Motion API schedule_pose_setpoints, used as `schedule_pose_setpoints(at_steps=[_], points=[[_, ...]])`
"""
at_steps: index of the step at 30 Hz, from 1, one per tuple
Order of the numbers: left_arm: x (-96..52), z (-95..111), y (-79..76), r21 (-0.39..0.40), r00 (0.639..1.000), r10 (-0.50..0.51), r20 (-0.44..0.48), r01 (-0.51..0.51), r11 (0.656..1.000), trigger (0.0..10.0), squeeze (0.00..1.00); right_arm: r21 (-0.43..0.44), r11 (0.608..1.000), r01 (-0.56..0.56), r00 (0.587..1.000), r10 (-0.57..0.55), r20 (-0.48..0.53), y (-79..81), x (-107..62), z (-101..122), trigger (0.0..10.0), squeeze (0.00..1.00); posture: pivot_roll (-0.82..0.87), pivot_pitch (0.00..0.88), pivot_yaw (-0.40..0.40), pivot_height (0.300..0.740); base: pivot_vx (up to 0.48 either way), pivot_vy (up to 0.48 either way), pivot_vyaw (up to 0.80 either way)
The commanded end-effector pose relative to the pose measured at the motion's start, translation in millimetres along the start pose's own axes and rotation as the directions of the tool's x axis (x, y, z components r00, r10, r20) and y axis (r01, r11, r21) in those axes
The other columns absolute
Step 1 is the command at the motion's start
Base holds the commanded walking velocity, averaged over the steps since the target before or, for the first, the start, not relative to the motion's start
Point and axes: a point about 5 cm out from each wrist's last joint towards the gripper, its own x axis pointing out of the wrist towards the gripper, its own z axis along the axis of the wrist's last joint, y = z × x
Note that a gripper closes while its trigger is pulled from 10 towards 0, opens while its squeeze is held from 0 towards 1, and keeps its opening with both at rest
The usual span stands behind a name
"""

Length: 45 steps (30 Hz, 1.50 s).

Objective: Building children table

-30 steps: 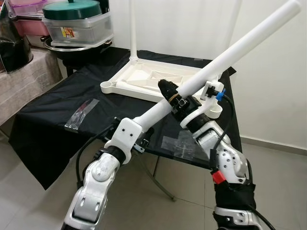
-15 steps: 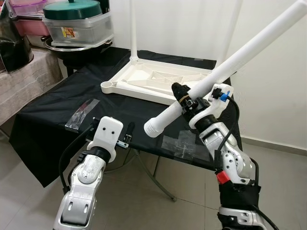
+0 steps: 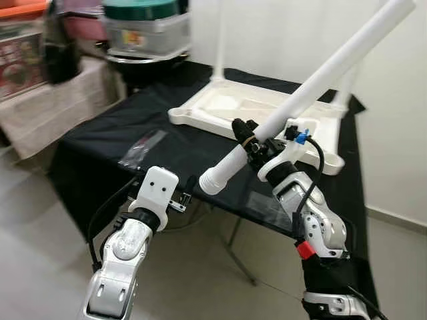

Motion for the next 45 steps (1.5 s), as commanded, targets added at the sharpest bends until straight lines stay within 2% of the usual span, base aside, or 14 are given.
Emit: schedule_pose_setpoints(at_steps=[1, 5, 10, 16, 27, 45], points=[[-1.2, 1.6, -0.9, 0.013, 1.000, 0.003, 0.012, -0.003, 1.000, 10.0, 0.00, -0.022, 1.000, 0.002, 1.000, -0.002, 0.009, -1.3, -0.2, 2.1, 10.0, 0.00, 0.08, 0.000, -0.038, 0.740, 0.000, 0.000, 0.80], [-0.8, 1.3, -1.5, 0.013, 1.000, 0.005, 0.014, -0.005, 1.000, 10.0, 0.00, -0.031, 1.000, 0.005, 1.000, -0.005, 0.006, -1.5, -1.0, 0.4, 10.0, 0.00, 0.08, 0.000, -0.035, 0.740, 0.000, 0.000, 0.80], [0.5, 2.2, -5.2, 0.015, 1.000, -0.001, 0.020, 0.001, 1.000, 10.0, 0.00, -0.049, 0.998, 0.046, 0.999, -0.046, 0.010, -5.0, 0.1, 0.4, 10.0, 0.00, 0.08, 0.000, -0.034, 0.740, 0.000, 0.000, 0.00], [2.7, 2.2, -6.4, 0.038, 1.000, -0.002, 0.023, 0.001, 0.999, 10.0, 0.00, -0.077, 0.994, 0.077, 0.997, -0.076, 0.006, -10.0, -1.3, -1.0, 10.0, 0.00, 0.08, 0.000, -0.032, 0.740, 0.000, -0.464, 0.00], [5.9, 2.8, -4.9, 0.030, 0.999, 0.021, 0.025, -0.021, 0.999, 10.0, 0.00, -0.117, 0.988, 0.097, 0.995, -0.098, -0.003, -13.1, -3.7, -5.0, 10.0, 0.00, 0.07, 0.000, -0.032, 0.740, 0.000, -0.480, 0.00], [9.8, 12.1, -1.4, 0.062, 0.997, 0.029, 0.076, -0.033, 0.998, 10.0, 0.00, -0.146, 0.986, 0.082, 0.997, -0.082, 0.001, -10.2, -7.6, -5.6, 10.0, 0.00, 0.07, 0.000, -0.035, 0.740, 0.000, -0.479, 0.00]])
